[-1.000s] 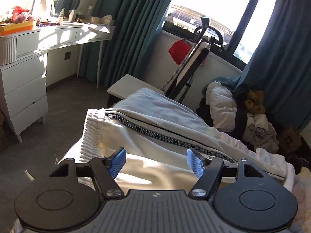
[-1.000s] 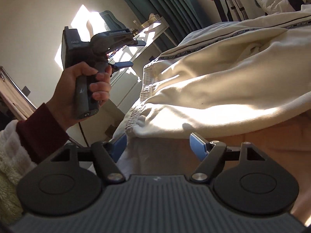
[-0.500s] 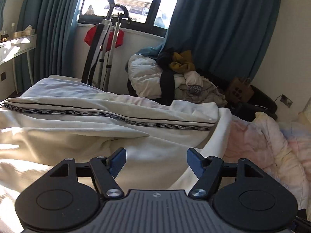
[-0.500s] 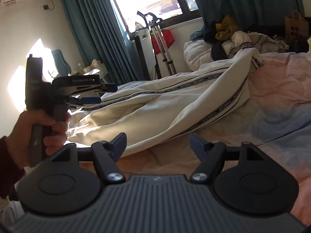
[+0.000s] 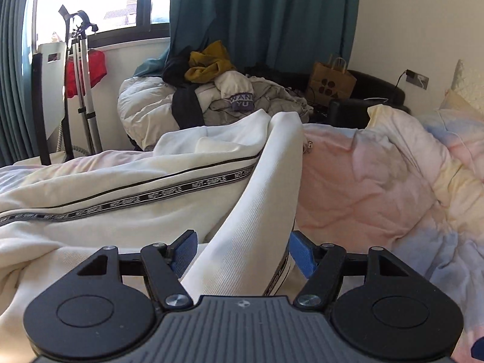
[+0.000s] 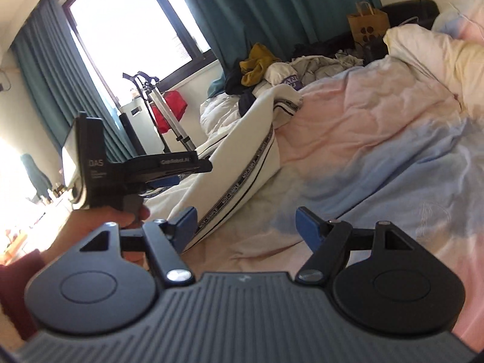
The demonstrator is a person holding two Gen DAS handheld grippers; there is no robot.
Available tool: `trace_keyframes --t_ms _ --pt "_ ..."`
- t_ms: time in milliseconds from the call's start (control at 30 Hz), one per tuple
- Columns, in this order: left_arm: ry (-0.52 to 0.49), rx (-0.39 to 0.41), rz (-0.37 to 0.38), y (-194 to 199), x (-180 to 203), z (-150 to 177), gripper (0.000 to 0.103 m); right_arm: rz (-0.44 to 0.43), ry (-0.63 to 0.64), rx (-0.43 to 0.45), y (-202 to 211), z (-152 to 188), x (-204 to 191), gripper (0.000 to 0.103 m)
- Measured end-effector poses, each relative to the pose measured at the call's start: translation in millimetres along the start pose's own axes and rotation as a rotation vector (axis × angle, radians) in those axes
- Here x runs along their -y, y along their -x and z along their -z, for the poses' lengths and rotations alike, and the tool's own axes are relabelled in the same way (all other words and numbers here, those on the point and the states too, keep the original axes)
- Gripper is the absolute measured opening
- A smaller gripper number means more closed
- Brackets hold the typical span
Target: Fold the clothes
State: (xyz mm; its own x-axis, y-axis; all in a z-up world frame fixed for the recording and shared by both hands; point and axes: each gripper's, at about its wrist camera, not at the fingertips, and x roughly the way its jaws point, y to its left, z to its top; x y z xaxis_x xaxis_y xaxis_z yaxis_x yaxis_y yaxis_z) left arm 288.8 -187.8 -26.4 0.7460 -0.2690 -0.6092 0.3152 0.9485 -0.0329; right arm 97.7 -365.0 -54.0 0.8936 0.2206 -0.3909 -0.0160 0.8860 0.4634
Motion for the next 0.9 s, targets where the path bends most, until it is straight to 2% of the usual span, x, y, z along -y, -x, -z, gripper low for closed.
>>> trace_keyframes --t_ms 67,133,167,200,233,367,500,700,900 --pt "-0.019 -0.023 0.037 -27 7 -5 0.048 0.013 -0.032 0.002 -8 0 9 0.075" --pt "-0.039 -0.046 0.049 -51 13 -8 0.042 0.026 -0.065 0.005 -16 0 18 0.075" --pt "-0.055 -0.05 0.044 -59 15 -8 0.032 0.033 -0.081 0.006 -19 0 23 0.075" --pt "-0.067 -0.057 0.04 -64 15 -7 0.015 0.033 -0.093 0.017 -22 1 26 0.075" --pt "-0.07 -0.065 0.039 -68 14 -5 0.006 0.045 -0.093 0.027 -26 2 28 0.075" --pt "-0.043 -0.027 0.109 -46 5 2 0.003 0.077 -0.132 -0.003 -47 3 39 0.075" --pt "-0.044 0.018 0.155 10 0 14 0.002 0.068 -0.142 0.014 -44 2 40 0.074" --pt "0.014 0.062 0.199 95 -20 40 0.002 0.001 -0.194 0.041 -28 -1 39 0.074" --pt "0.092 0.069 0.206 163 -55 87 0.002 -0.135 -0.422 -0.022 -36 3 54 0.074"
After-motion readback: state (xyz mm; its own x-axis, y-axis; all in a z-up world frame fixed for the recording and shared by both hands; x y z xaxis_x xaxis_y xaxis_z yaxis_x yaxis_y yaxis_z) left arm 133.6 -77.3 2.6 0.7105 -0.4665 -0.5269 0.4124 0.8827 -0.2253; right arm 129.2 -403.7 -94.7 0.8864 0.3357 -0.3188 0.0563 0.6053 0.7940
